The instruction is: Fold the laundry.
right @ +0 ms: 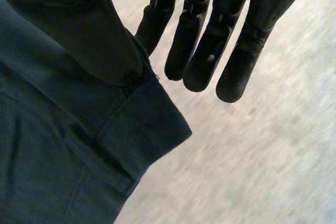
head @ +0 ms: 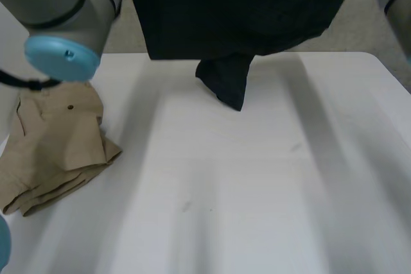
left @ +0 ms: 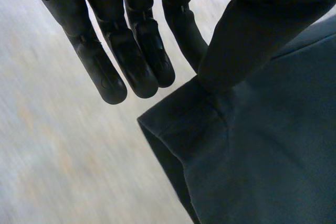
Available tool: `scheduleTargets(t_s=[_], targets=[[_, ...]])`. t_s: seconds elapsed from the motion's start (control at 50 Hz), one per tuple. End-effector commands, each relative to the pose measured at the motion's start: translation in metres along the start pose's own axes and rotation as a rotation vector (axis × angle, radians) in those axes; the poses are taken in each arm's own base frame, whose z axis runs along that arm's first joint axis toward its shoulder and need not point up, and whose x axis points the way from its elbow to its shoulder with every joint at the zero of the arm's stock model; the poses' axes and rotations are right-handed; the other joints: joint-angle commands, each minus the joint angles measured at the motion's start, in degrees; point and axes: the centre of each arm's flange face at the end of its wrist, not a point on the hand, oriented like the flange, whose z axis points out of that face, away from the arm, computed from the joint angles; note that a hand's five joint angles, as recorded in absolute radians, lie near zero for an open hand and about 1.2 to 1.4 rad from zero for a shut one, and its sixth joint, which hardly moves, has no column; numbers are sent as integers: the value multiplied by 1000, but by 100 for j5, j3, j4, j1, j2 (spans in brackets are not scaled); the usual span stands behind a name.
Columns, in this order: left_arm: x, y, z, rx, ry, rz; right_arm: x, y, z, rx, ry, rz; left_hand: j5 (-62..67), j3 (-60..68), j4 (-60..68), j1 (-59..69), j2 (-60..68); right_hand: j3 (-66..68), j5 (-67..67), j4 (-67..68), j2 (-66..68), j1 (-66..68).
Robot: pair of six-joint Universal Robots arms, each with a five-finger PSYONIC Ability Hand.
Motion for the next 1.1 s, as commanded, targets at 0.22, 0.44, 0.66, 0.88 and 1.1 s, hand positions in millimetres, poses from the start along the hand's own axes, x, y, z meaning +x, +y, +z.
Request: scheduleTargets(t_s=[0.22,0.44,0.66,0.88,1.1], targets=[[16,129,-103,-484,84,1,-74,122,-117,-615,-434,-98,1403,1210,1131,1479,1152,1241,1275,1194,1272,2467],[13,153,-168,-516,139,174,-77,121,-151,-731,-512,-106,1403,1210,1131,1479,1152,1241,1275,1194,1272,2467],[12,137,-254,-664,314,459,-51,91,-204,-917,-692,-272,1403,1210,1131,1479,1152,1241,1275,1194,1272,2467],[34,133,-309,-802,525,525,-44,97,-245,-1047,-831,-306,1403,1210,1131,1479,1152,1241,1275,1194,1272,2467],[46,120,-239,-463,368,456,-49,110,-247,-993,-791,-316,-4566,-4759,-4838,-4490,-4817,1241,1275,1194,1272,2467]])
